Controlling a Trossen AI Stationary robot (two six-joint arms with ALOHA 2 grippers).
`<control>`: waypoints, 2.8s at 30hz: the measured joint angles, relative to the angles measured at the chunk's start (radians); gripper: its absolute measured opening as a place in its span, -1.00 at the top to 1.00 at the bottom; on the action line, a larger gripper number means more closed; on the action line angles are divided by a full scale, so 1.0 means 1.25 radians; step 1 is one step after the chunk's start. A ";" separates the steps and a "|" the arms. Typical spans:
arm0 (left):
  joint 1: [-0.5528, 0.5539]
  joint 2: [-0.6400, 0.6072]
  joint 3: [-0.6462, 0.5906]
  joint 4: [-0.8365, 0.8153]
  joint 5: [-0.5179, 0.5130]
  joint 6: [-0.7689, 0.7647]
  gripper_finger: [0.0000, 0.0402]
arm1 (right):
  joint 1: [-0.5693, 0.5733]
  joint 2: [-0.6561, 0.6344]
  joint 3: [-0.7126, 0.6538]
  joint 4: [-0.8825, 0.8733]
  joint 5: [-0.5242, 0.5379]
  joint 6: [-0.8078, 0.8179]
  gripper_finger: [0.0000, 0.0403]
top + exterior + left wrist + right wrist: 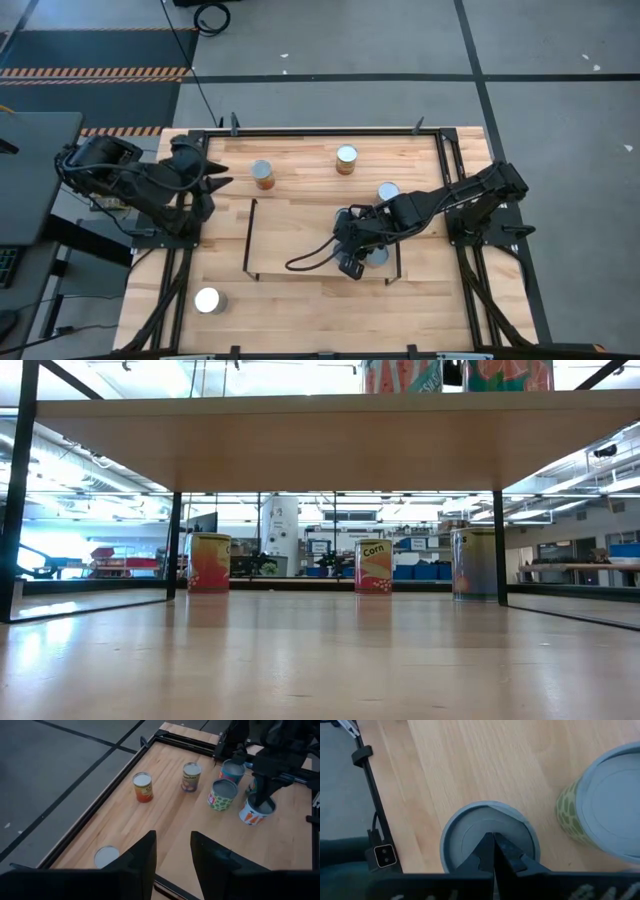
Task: Pick and place cans onto a shelf
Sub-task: Put the small canned carrots on the shelf, then put the right large canned corn on the shelf
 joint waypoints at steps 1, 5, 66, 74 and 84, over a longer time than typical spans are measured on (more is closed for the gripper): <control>0.000 -0.001 0.000 0.000 -0.001 0.000 0.37 | 0.000 -0.001 0.000 0.000 0.000 0.000 0.99; 0.000 -0.014 0.000 -0.005 0.000 -0.006 0.37 | 0.000 -0.001 0.031 -0.031 -0.002 -0.004 0.99; 0.416 -0.201 -0.419 0.067 0.059 -0.080 -0.46 | -0.717 0.108 -0.124 0.231 -0.164 -0.855 -0.99; 0.451 -0.201 -0.419 0.069 0.085 -0.024 -0.46 | -0.726 0.161 -0.126 0.210 -0.186 -0.849 -0.98; 0.451 -0.248 -0.419 0.178 0.095 0.034 -0.43 | -0.718 0.177 -0.126 0.208 -0.115 -0.846 -0.68</control>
